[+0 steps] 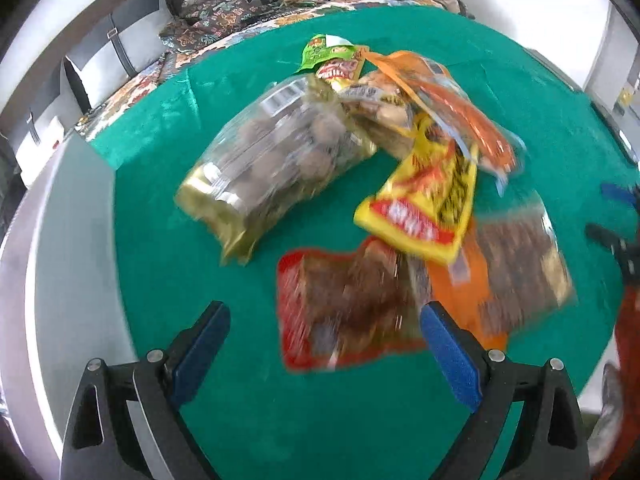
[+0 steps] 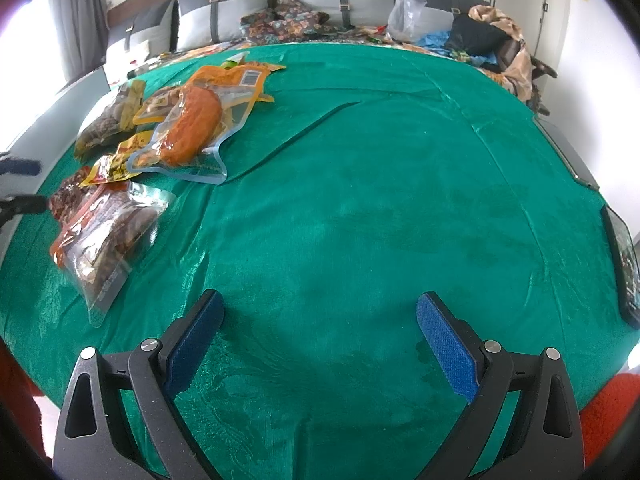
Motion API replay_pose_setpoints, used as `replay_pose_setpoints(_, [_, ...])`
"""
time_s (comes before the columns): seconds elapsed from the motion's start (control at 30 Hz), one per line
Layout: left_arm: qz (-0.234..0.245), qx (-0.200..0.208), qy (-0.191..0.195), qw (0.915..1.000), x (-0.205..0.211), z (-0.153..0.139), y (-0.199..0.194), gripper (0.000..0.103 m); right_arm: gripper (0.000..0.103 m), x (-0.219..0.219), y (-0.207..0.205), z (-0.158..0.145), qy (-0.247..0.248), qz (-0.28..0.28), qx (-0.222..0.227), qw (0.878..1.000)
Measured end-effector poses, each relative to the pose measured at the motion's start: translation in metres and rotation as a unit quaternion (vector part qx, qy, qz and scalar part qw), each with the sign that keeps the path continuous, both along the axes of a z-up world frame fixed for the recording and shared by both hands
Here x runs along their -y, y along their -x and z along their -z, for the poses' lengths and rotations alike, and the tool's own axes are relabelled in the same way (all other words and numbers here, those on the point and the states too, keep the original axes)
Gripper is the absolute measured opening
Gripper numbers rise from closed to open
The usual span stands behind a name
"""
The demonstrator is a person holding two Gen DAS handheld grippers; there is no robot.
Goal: Organize snacks
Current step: 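Move the left tool over the snack pile toward the red meat packet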
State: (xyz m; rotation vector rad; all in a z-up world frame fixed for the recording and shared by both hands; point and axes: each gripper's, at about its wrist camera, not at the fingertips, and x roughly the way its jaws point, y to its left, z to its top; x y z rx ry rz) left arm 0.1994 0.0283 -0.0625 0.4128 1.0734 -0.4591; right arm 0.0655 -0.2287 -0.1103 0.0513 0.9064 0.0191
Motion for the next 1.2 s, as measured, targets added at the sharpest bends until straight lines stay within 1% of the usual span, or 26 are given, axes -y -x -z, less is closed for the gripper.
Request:
replay_pose_setpoints(0.03, [-0.006, 0.001, 0.016, 0.9999, 0.001, 0.002, 0.002, 0.096, 0.099, 0.000, -0.001, 0.000, 0.000, 0.000, 0.001, 1.000])
replay_pose_setpoints(0.07, [-0.009, 0.002, 0.021, 0.9997, 0.005, 0.004, -0.002, 0.096, 0.099, 0.000, -0.001, 0.000, 0.000, -0.001, 0.001, 1.000])
replay_pose_setpoints(0.13, [-0.018, 0.004, 0.004, 0.9998, 0.022, 0.017, -0.011, 0.096, 0.099, 0.000, 0.000, 0.000, 0.000, -0.002, 0.002, 1.000])
replay_pose_setpoints(0.17, [-0.026, 0.006, -0.021, 0.9994, 0.023, 0.024, -0.013, 0.098, 0.099, 0.000, 0.001, 0.001, 0.000, -0.002, 0.002, 1.000])
replay_pose_setpoints(0.2, [-0.035, 0.012, -0.013, 0.9992, 0.019, 0.023, -0.012, 0.101, 0.099, 0.000, 0.001, 0.001, 0.000, -0.003, 0.002, 1.000])
replay_pose_setpoints(0.23, [-0.044, 0.012, -0.013, 0.9989, 0.013, 0.024, -0.005, 0.102, 0.099, 0.000, 0.001, 0.000, 0.001, -0.003, 0.003, 1.000])
replay_pose_setpoints(0.27, [-0.064, 0.008, -0.013, 0.9978, 0.007, 0.024, -0.006, 0.102, 0.099, 0.000, 0.001, 0.001, 0.000, -0.003, 0.002, 1.000])
replay_pose_setpoints(0.33, [-0.115, 0.002, -0.010, 0.9934, -0.008, 0.025, -0.007, 0.102, 0.099, 0.000, 0.000, 0.001, 0.000, -0.003, 0.002, 1.000])
replay_pose_setpoints(0.4, [-0.162, -0.005, -0.002, 0.9868, -0.024, 0.026, -0.006, 0.102, 0.099, 0.000, 0.001, 0.001, 0.000, -0.003, 0.002, 1.000])
replay_pose_setpoints(0.43, [-0.192, -0.015, 0.008, 0.9812, -0.035, 0.027, -0.005, 0.103, 0.099, 0.000, 0.001, 0.001, 0.000, -0.003, 0.002, 1.000])
replay_pose_setpoints(0.5, [-0.235, -0.033, 0.028, 0.9710, -0.053, 0.031, 0.001, 0.103, 0.099, 0.000, 0.001, 0.001, 0.000, -0.003, 0.003, 1.000])
replay_pose_setpoints(0.57, [-0.258, -0.039, 0.035, 0.9647, -0.064, 0.032, 0.011, 0.103, 0.099, 0.000, 0.001, 0.001, 0.000, -0.003, 0.003, 1.000])
replay_pose_setpoints(0.63, [-0.270, -0.039, 0.030, 0.9617, -0.070, 0.032, 0.020, 0.103, 0.099, 0.000, 0.000, 0.001, 0.000, -0.003, 0.003, 1.000])
replay_pose_setpoints(0.67, [-0.270, -0.042, 0.027, 0.9616, -0.071, 0.032, 0.024, 0.103, 0.099, 0.000, 0.000, 0.001, 0.000, -0.003, 0.003, 1.000])
replay_pose_setpoints(0.73, [-0.259, -0.054, 0.019, 0.9641, -0.071, 0.032, 0.033, 0.103, 0.099, 0.000, 0.000, 0.001, 0.001, -0.002, 0.003, 1.000])
replay_pose_setpoints(0.83, [-0.217, -0.075, 0.008, 0.9733, -0.062, 0.032, 0.046, 0.102, 0.099, 0.000, 0.000, 0.001, 0.001, -0.002, 0.002, 1.000])
replay_pose_setpoints(0.9, [-0.152, -0.094, 0.003, 0.9840, -0.049, 0.031, 0.057, 0.102, 0.099, 0.000, 0.000, 0.001, 0.001, -0.002, 0.002, 1.000])
replay_pose_setpoints(0.93, [-0.132, -0.093, 0.001, 0.9869, -0.045, 0.029, 0.059, 0.102, 0.099, 0.000, 0.000, 0.001, 0.001, -0.002, 0.002, 1.000])
replay_pose_setpoints(1.0, [-0.077, -0.069, -0.010, 0.9946, -0.033, 0.016, 0.062, 0.102, 0.099, 0.000, 0.001, 0.001, 0.001, -0.002, 0.003, 1.000])
replay_pose_setpoints(1.03, [-0.056, -0.054, -0.014, 0.9969, -0.029, 0.009, 0.060, 0.102, 0.099, 0.000, 0.000, 0.001, 0.001, -0.002, 0.003, 1.000])
replay_pose_setpoints(1.1, [-0.013, -0.029, -0.021, 0.9993, -0.019, -0.001, 0.053, 0.102, 0.099, 0.001, 0.001, 0.001, 0.001, -0.002, 0.003, 1.000])
replay_pose_setpoints(1.13, [0.013, -0.008, -0.034, 0.9993, -0.011, -0.007, 0.045, 0.102, 0.099, 0.001, 0.000, 0.001, 0.001, -0.002, 0.003, 1.000])
replay_pose_setpoints(1.17, [0.018, 0.005, -0.047, 0.9987, -0.007, -0.009, 0.038, 0.102, 0.099, 0.000, 0.001, 0.001, 0.001, -0.002, 0.004, 1.000])
replay_pose_setpoints(1.2, [0.012, 0.013, -0.055, 0.9983, -0.005, -0.011, 0.029, 0.102, 0.099, 0.000, 0.000, 0.001, 0.001, -0.002, 0.004, 1.000])
